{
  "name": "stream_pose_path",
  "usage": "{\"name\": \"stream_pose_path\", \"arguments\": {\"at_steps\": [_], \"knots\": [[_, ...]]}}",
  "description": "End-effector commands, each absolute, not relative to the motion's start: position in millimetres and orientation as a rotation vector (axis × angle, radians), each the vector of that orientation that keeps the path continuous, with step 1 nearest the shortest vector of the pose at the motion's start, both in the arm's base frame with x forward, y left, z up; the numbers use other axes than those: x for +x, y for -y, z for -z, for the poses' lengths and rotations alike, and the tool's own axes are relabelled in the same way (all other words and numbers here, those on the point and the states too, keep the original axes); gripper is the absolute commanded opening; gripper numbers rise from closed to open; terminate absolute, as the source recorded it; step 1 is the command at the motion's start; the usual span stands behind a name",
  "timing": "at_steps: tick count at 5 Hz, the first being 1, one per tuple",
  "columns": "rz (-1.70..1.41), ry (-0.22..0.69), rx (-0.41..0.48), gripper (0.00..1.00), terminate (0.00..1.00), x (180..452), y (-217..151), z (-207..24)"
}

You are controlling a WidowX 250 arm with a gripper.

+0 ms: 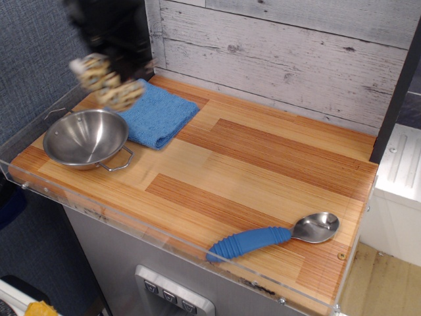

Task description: Pick up the brown package and place it in the pot

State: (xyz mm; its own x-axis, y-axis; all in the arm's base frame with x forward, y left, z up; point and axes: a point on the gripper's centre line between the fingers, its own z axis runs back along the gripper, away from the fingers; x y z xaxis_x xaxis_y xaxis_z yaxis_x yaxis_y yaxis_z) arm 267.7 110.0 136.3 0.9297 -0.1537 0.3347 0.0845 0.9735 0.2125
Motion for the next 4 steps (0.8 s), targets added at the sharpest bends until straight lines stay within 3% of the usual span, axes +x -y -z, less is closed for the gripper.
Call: {"name": "stream_pose_path", "arguments": {"at_steps": [1, 2, 4], "knots": [[0.031, 0.329, 0.226, 0.0, 0.0, 221.1, -127.2, -124.9], [-0.001, 0.307, 0.238, 0.0, 0.0, 214.0, -143.7, -115.1], [0.01, 0.282, 0.231, 0.0, 0.0, 231.5, -164.7, -97.2]]}}
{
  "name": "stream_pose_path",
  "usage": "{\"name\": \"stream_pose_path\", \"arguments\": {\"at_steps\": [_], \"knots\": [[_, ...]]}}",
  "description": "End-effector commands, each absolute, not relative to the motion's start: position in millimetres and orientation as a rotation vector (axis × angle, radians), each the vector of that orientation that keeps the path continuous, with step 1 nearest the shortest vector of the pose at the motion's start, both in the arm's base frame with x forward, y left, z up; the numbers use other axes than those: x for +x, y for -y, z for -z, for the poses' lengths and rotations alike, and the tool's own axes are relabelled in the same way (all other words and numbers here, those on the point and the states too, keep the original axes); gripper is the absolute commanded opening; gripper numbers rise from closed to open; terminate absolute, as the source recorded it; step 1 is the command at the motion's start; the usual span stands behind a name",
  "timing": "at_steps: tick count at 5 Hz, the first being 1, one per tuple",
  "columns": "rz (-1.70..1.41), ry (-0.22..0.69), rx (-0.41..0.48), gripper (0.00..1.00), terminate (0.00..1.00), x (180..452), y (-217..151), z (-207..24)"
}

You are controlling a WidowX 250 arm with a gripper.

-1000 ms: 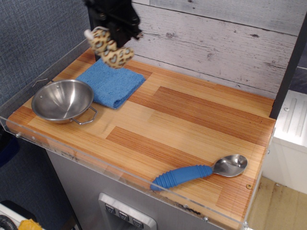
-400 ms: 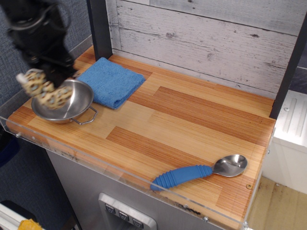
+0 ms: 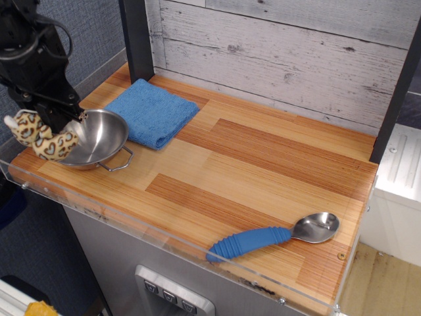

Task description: Pick up the brown package and place it in the pot

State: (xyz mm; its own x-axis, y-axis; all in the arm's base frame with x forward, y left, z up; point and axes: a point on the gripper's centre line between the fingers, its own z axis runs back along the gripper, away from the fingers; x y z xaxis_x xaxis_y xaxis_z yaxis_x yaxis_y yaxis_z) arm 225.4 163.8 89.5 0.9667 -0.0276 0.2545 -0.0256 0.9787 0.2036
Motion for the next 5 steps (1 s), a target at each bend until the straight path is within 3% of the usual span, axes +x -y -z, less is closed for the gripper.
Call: {"name": "stream_pose_path", "arguments": {"at_steps": [1, 4, 5], "knots": [[0.019, 0.275, 0.231, 0.0, 0.0, 243.4, -173.9, -88.0], [0.069, 0.223, 0.217, 0.0, 0.0, 268.5, -171.5, -58.7], [0.036, 0.225, 0.254, 0.0, 0.0, 267.3, -167.6, -57.3]]}}
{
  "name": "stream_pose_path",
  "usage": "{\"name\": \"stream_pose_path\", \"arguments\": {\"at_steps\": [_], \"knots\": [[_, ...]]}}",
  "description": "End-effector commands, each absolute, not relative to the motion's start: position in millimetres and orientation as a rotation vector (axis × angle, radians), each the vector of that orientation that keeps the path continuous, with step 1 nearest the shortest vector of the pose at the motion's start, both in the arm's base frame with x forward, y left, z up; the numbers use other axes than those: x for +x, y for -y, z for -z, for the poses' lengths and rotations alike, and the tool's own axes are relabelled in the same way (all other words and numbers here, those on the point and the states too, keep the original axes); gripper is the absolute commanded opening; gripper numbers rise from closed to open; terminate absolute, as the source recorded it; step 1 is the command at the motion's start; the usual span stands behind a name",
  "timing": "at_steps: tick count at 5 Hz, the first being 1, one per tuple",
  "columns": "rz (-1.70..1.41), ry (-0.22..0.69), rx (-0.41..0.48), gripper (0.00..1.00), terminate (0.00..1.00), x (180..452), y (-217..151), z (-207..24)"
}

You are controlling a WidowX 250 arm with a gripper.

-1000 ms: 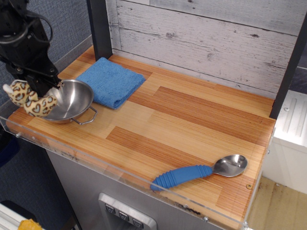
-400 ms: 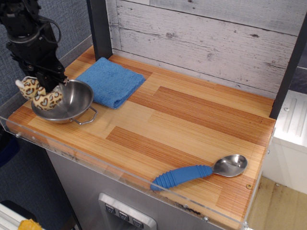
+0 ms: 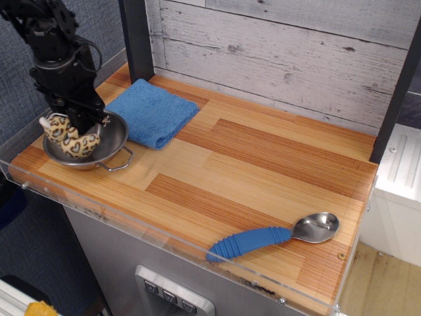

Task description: Pick up the brown package and place it in the pot

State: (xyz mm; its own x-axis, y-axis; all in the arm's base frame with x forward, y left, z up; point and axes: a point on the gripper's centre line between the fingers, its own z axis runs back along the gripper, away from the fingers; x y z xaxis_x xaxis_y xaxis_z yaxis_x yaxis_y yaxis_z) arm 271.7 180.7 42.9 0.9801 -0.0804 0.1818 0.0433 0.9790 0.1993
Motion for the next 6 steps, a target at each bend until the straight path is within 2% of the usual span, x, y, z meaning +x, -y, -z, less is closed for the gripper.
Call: {"name": "stream_pose_path", "arguments": {"at_steps": [1, 4, 5, 6], "knots": [[0.021, 0.2, 0.239, 1.0, 0.0, 266.8, -164.2, -57.9], [0.0, 0.177, 0.241, 1.0, 0.0, 269.7, -165.0, -63.3], [-0.002, 0.204, 0.232, 1.0, 0.0, 278.4, -167.1, -79.9], [0.013, 0.256, 0.234, 1.0, 0.0, 290.4, -164.7, -108.6]]}}
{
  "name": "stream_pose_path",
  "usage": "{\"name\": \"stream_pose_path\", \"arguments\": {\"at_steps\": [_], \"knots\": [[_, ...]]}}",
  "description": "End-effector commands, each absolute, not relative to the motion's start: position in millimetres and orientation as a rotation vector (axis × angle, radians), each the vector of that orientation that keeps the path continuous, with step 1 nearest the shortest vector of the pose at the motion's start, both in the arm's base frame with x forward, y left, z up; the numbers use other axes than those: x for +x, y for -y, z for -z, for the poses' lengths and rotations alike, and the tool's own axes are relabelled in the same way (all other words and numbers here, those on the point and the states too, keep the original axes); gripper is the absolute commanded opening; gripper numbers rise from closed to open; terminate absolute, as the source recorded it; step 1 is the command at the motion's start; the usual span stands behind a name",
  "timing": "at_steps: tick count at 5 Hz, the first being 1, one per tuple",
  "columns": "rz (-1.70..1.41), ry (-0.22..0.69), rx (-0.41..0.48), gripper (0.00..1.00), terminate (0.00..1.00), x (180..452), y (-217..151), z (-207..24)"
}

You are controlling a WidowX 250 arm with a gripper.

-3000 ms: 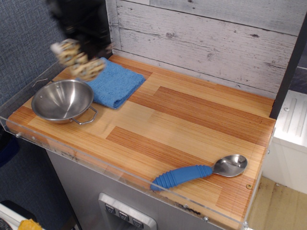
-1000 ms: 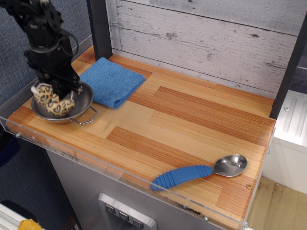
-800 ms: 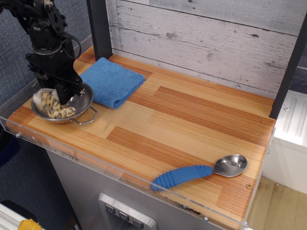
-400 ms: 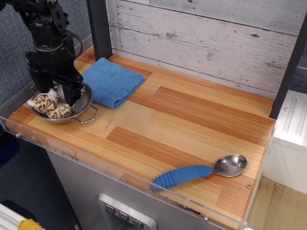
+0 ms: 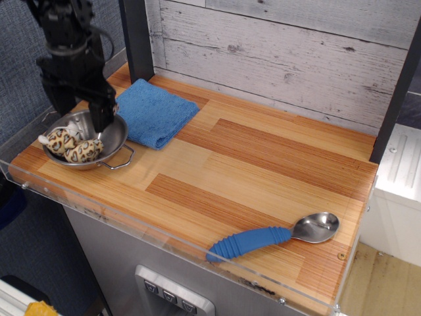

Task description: Pick up the brown package and place it in the pot

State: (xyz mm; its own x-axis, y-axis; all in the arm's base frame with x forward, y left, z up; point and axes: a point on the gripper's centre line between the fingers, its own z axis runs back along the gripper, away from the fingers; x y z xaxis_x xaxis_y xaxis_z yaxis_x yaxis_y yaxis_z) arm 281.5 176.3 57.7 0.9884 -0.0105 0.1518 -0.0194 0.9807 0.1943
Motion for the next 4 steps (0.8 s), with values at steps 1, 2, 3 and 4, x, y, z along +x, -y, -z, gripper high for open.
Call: {"name": "stream_pose_path", "arguments": {"at_steps": [1, 2, 3, 4], "knots": [[0.031, 0.305, 0.239, 1.0, 0.0, 291.8, -157.1, -135.6], [0.061, 0.351, 0.241, 1.0, 0.0, 286.6, -144.9, -157.5], [0.061, 0.351, 0.241, 1.0, 0.0, 286.6, -144.9, -157.5], [0.061, 0.351, 0.241, 1.0, 0.0, 286.6, -144.9, -157.5]]}}
